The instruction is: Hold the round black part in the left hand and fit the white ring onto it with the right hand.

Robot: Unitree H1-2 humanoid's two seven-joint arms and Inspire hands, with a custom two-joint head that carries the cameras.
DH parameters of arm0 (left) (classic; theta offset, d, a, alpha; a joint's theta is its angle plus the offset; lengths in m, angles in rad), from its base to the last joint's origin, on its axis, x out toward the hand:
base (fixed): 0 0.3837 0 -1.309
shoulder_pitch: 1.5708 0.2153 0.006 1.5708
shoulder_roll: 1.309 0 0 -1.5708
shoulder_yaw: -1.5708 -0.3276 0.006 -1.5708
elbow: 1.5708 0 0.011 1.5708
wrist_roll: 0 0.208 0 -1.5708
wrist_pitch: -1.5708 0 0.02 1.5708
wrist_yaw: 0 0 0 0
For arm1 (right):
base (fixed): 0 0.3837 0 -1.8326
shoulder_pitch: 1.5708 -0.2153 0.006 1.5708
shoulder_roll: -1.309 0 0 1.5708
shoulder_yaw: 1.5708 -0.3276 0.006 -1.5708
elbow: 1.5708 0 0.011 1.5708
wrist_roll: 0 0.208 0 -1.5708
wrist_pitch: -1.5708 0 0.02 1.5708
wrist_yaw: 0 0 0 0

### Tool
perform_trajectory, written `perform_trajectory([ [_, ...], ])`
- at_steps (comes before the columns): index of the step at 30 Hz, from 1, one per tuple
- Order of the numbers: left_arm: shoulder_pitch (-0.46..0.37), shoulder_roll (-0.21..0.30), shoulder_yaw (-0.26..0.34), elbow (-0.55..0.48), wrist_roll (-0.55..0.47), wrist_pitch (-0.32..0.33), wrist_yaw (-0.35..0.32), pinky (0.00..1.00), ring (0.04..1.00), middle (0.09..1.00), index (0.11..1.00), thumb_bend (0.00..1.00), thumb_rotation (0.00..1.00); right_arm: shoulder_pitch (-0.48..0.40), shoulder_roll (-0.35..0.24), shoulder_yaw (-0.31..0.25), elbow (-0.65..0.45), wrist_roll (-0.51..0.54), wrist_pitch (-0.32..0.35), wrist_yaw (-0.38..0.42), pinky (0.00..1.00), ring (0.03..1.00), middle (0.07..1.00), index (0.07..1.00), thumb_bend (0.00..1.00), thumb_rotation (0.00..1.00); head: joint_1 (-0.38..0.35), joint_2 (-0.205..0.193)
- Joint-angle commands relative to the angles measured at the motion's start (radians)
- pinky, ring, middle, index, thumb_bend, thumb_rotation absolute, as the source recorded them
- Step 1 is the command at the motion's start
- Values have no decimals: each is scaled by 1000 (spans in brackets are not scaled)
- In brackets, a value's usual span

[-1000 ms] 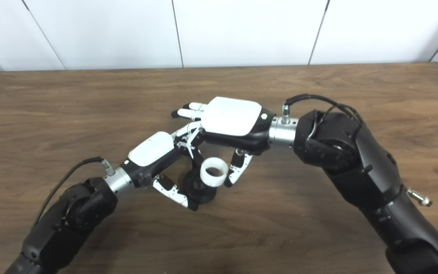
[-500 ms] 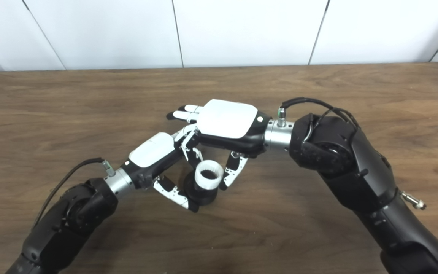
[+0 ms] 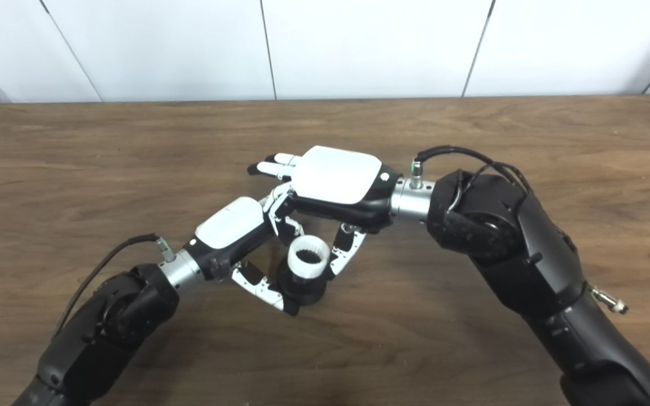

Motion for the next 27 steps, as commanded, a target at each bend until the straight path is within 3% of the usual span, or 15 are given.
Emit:
perform_trajectory([
  [1,0,-2,-7,-15,-7,-16,-12,1000,915,679,481,524,59,-41,6,-20,-24,1,-6,-32,1000,1000,884,482,525,143,-3,1],
  [27,-1,1,-6,-1,-11,-33,-5,1000,915,682,481,524,61,-51,-4,-52,-84,4,22,-4,1000,1000,902,482,525,143,-15,-7],
])
